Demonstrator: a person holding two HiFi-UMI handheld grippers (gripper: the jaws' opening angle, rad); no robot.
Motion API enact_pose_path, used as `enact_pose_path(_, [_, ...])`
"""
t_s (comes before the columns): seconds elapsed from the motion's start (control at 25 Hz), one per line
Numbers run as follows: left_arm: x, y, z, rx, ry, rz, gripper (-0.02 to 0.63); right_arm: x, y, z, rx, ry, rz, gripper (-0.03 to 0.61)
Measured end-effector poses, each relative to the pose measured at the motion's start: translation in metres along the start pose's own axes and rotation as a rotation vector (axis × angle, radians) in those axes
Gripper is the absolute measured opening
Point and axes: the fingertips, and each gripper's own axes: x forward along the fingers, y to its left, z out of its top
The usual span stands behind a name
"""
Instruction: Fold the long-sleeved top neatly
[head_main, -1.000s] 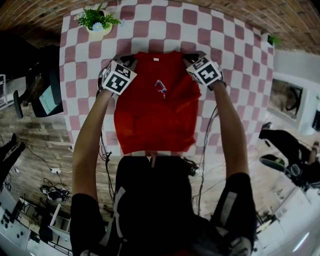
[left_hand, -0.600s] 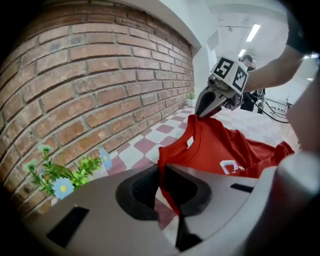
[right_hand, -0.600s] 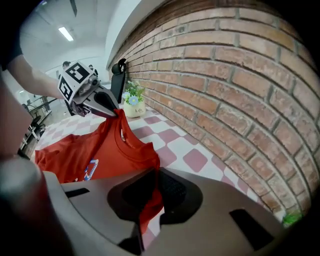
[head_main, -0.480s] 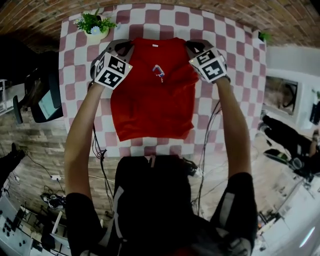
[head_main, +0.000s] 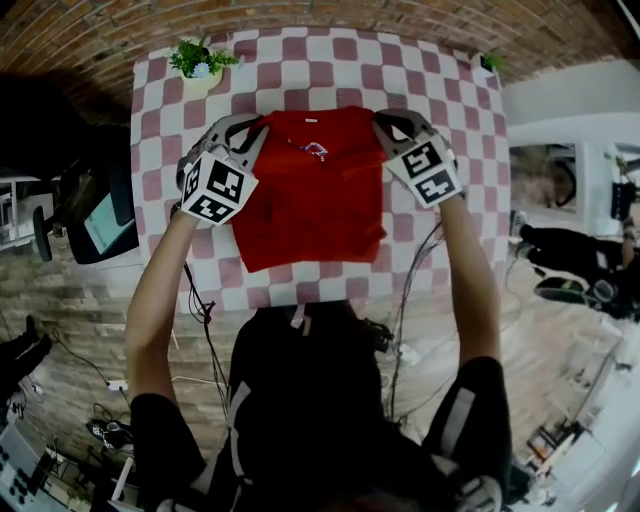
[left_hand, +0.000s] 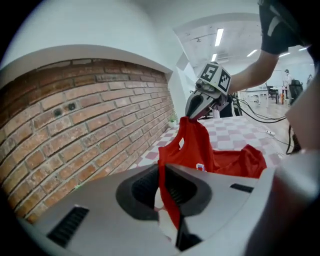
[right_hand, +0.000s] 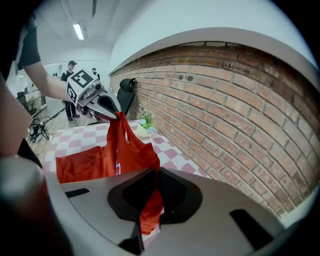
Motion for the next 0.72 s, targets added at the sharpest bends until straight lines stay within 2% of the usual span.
enact_pose_path(0.2, [-0.049, -0.057, 0.003, 0.037, -0.032, -0.036, 0.034, -0.055, 0.057, -0.023, 0.014, -0.017, -0.010, 0.025])
enact_pose_path(0.56, [-0.110, -0.158, -0.017, 0.026, -0.057, -0.052, 0.034, -0.114, 0.164, -0.082, 0.026, 0.061, -0.018, 0.025])
enact_pose_path(0.72, [-0.121, -0.185, -0.036, -0.030, -0.046, -0.050, 0.034, -0.119, 0.202, -0.104, 0.043, 0.100, -0.004, 0.025])
